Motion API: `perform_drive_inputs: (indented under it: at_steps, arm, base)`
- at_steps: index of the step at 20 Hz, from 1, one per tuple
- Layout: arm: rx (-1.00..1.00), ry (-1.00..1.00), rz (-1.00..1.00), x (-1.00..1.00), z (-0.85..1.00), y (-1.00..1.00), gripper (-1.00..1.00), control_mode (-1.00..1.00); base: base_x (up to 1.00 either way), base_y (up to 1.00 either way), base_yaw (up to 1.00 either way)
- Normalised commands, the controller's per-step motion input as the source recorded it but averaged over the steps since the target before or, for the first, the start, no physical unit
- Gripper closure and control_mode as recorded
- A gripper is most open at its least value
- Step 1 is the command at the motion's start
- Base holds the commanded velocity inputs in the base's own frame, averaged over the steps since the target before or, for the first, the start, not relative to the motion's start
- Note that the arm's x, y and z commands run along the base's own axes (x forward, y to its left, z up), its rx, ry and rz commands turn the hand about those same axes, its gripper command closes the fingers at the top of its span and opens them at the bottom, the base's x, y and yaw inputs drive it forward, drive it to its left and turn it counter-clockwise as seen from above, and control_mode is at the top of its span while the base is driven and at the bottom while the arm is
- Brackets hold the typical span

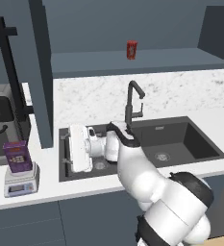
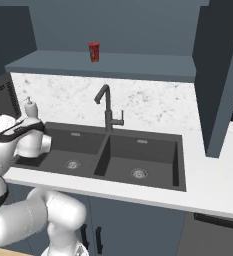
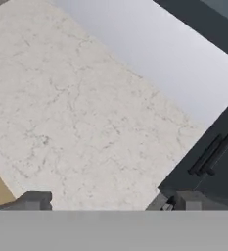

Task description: Pick the cereal and place it on the digital scale for weighing, and close the cabinet.

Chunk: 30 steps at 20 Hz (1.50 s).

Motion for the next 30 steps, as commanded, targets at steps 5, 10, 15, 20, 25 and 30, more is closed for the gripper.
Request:
perform_drive_inputs:
  at_steps: [5, 10, 15, 20, 25, 30]
  arm:
    - [0.04, -0.56, -0.27, -0.44, 0.75, -0.41, -1.00, -1.00]
    - [0.01, -0.43, -0.45, -0.15, 0.49, -0.34, -1.00, -1.00]
    - [0.02, -0.20, -0.53, -0.22, 0.60, -0.47, -1.00, -1.00]
    - [0.13, -0.07, -0.39, -0.56, 0.79, -0.79, -1.00, -1.00]
    - [0.16, -0.20, -0.17, -0.62, 0.75, -1.00, -1.00, -1.00]
    - [0.04, -0.08, -0.12, -0.61, 0.71, -1.00, -1.00, -1.00]
  base:
    - [0.00, 0.00, 0.00]
    - [0.00, 0.00, 0.00]
    - [0.00, 0.00, 0.00]
    - [0.00, 0.00, 0.00]
    - [0.00, 0.00, 0.00]
    - [0.00, 0.00, 0.00]
